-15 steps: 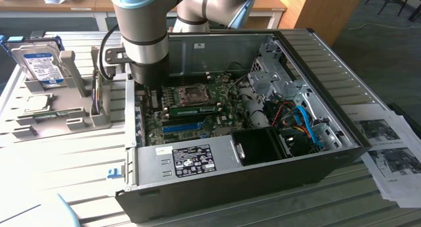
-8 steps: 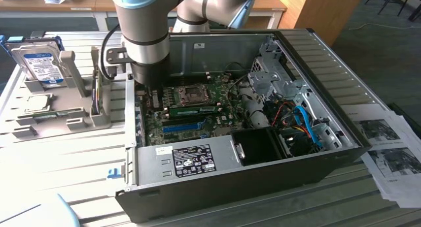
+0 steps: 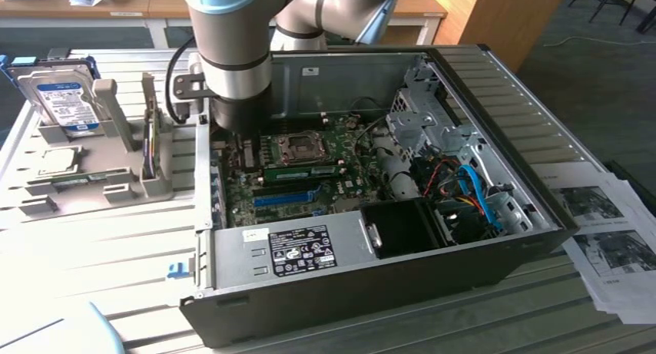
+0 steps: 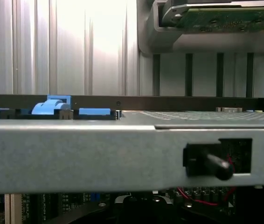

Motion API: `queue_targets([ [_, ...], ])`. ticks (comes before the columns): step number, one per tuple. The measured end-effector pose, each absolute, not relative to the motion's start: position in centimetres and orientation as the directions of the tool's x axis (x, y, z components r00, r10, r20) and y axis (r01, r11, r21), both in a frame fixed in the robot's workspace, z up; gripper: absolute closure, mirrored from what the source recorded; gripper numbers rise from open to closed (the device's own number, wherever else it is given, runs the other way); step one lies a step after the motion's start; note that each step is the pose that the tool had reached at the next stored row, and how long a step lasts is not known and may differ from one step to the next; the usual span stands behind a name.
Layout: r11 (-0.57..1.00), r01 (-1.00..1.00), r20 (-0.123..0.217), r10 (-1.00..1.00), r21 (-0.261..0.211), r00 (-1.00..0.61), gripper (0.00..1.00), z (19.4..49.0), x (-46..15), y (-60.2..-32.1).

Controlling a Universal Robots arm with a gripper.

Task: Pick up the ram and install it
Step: 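Press down the ram until it locks into place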

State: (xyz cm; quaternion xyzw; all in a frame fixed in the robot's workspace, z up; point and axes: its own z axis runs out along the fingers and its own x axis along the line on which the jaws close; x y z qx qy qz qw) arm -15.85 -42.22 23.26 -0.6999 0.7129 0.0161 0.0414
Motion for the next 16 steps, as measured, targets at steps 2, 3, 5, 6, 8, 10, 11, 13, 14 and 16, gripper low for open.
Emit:
queue_targets([
  [2,0.021,-0.999,-0.082,-0.996,-0.035,-0.018,0.91,23.3,-15.6,-42.2],
  [3,0.022,-0.999,-0.082,-0.996,-0.035,-0.019,0.91,23.3,-15.4,-42.2],
  [5,0.023,-0.999,-0.083,-0.996,-0.035,-0.02,0.91,23.3,-15.2,-42.2],
  [6,0.023,-0.999,-0.083,-0.996,-0.035,-0.02,0.91,23.3,-15.1,-42.2],
  [8,0.024,-0.999,-0.084,-0.996,-0.035,-0.021,0.91,23.3,-14.9,-42.2],
  [10,0.025,-0.999,-0.085,-0.996,-0.035,-0.022,0.91,23.3,-14.8,-42.2],
  [11,0.025,-0.999,-0.085,-0.996,-0.035,-0.022,0.91,23.3,-14.7,-42.2],
  [13,0.026,-0.999,-0.086,-0.996,-0.035,-0.023,0.91,23.3,-14.5,-42.2],
  [14,0.026,-0.999,-0.086,-0.996,-0.035,-0.023,0.91,23.3,-14.4,-42.2],
  [16,0.027,-0.999,-0.087,-0.996,-0.035,-0.024,0.91,23.3,-14.2,-42.2],
])
